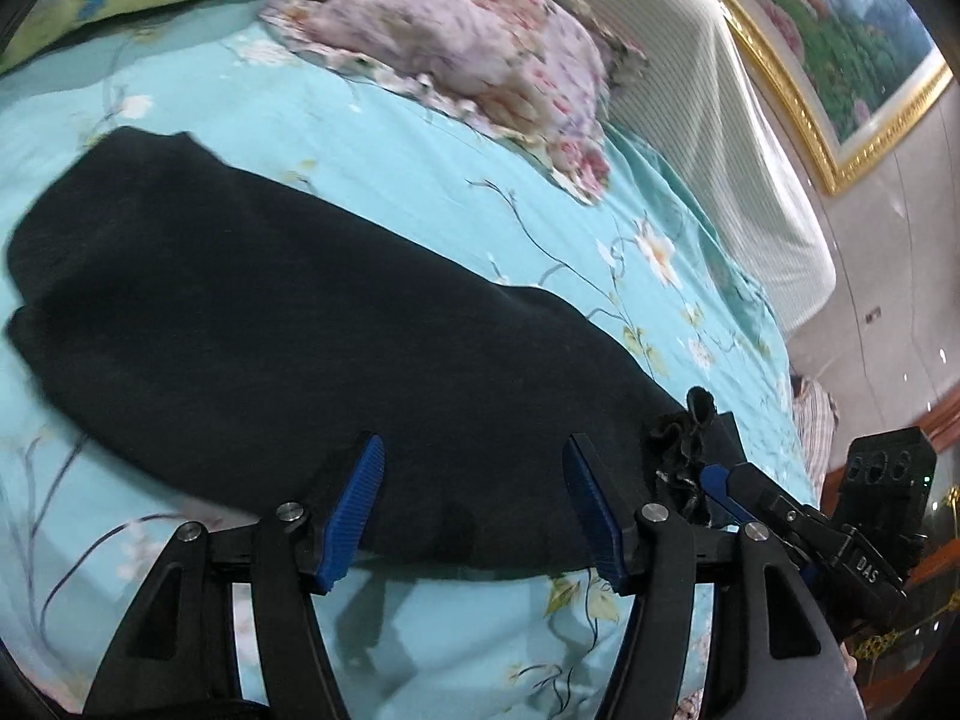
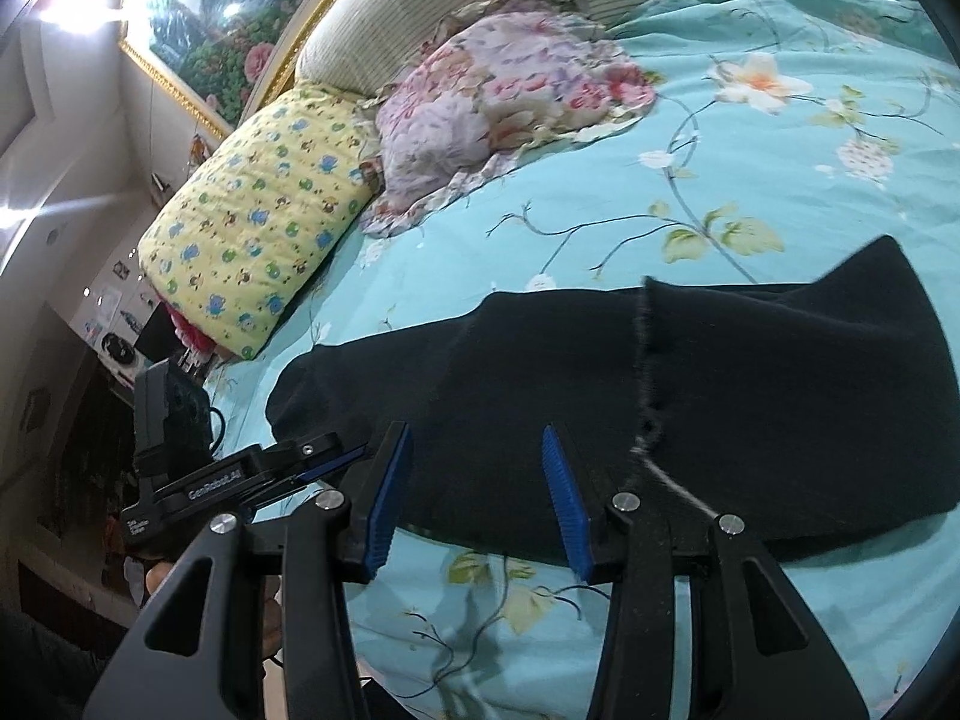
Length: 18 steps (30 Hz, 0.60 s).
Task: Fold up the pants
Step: 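Lower the cuffs onto the waistband and open both tools, then grasp the folded pants edge with both tools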
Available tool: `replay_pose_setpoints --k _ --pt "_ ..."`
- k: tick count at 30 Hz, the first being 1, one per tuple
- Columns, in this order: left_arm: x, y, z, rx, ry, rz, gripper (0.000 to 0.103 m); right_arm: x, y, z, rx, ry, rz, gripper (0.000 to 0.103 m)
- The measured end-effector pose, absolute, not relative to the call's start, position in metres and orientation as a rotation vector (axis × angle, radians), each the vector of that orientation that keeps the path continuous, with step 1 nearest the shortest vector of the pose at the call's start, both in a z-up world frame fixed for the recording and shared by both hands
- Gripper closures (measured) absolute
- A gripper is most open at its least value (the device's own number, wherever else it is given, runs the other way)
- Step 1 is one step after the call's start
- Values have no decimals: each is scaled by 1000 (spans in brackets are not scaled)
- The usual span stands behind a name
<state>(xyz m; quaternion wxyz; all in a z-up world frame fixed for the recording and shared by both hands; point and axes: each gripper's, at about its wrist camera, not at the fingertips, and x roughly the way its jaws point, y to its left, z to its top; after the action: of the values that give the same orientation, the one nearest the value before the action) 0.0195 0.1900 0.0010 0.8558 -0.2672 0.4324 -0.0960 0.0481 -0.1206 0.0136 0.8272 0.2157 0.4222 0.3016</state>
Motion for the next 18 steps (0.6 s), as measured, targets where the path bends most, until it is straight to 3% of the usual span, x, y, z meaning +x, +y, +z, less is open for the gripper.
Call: replay_pose_setpoints --k 18 --pt "-36 275 -8 -726 853 17 35 77 -30 34 228 939 807 51"
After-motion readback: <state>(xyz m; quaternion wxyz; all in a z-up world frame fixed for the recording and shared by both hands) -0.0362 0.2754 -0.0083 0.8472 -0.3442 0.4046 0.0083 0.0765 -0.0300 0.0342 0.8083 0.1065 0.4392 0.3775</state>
